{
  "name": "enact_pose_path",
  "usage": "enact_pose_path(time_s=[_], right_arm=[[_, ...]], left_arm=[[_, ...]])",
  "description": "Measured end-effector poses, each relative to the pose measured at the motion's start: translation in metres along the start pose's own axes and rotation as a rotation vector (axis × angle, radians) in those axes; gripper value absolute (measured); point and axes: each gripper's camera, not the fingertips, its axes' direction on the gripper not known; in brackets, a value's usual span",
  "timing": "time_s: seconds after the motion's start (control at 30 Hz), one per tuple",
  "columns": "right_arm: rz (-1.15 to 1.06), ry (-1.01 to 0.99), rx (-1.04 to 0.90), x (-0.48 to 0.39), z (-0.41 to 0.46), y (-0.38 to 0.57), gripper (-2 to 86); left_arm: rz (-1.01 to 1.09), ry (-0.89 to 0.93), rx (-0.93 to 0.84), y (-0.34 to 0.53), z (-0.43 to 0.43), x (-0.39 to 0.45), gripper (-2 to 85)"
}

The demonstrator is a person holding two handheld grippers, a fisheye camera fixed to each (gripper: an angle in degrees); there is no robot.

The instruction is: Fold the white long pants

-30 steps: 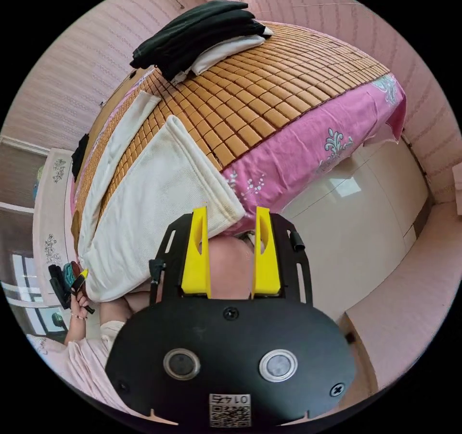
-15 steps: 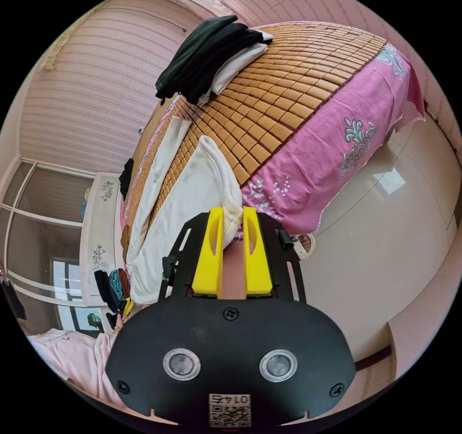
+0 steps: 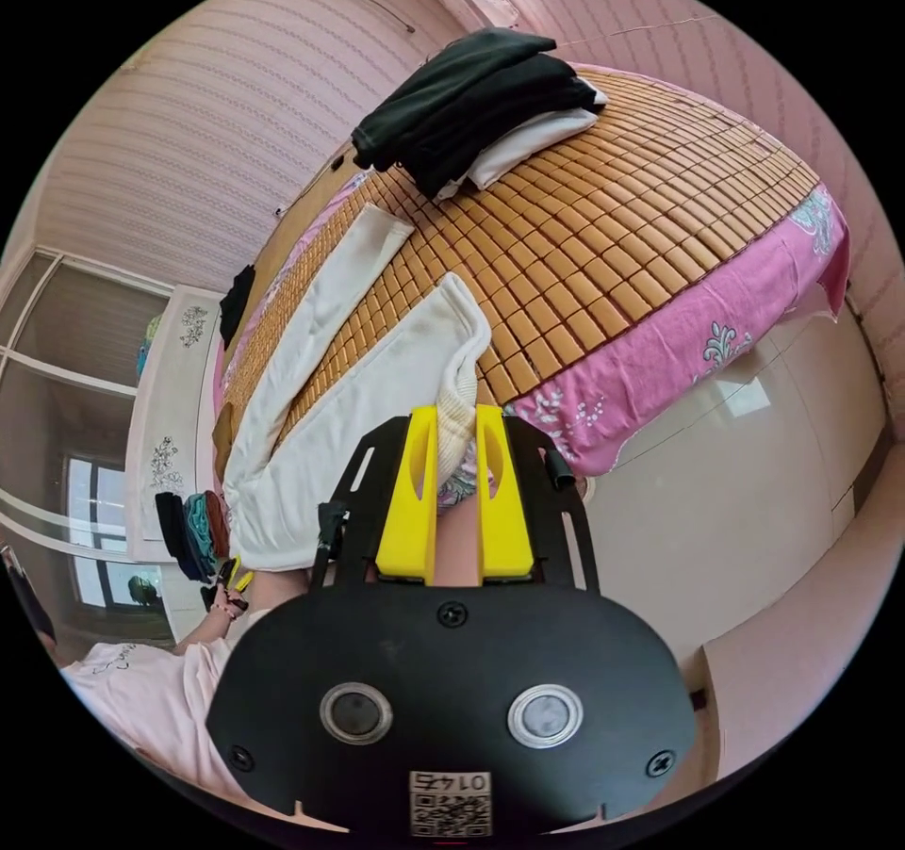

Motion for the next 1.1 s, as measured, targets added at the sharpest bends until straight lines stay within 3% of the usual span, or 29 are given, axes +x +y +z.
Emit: enact_pose_path(time_s=[0.07,0.17,0.37,0.63,0.73,0.87,1.0,1.1], right_arm=[[-0.031,0.027,0.008,-0.008,-0.010,-0.006,6.7],[-0.066,0.070,0.033,-0.016,-0.024,-0.013,6.5],[-0.144,0.117,0.056,-0.035,-0.044,-0.029,6.1],[-0.403,0.136,0.086,-0.119,-0.042,-0.121,5.6],[-0.487,0.137,0.075,-0.173,-0.022,-0.195,5.8],[-0.413,0.098,0.063,-0.216,0.021,-0.291,8.5],[-0.321,0.099,-0.026,-0.198,0.064,-0.298,15.7],[-0.307,0.148,-0.087,-0.157,0.090,-0.269,16.1]], left_arm=[[0.046,0.078,-0.029,-0.005,0.004,0.005,5.3],[0.118,0.020,-0.024,-0.004,-0.013,0.011,3.0],[0.185,0.205,0.064,0.021,-0.076,0.000,1.0],[0.290,0.210,0.141,0.017,-0.118,0.042,1.2],[0.361,0.215,0.179,-0.017,-0.111,0.091,2.0],[0.455,0.130,0.136,-0.081,-0.060,0.174,4.3],[0.306,0.015,0.071,-0.105,-0.010,0.193,6.3],[0.259,0.083,0.130,-0.091,0.004,0.190,7.1]])
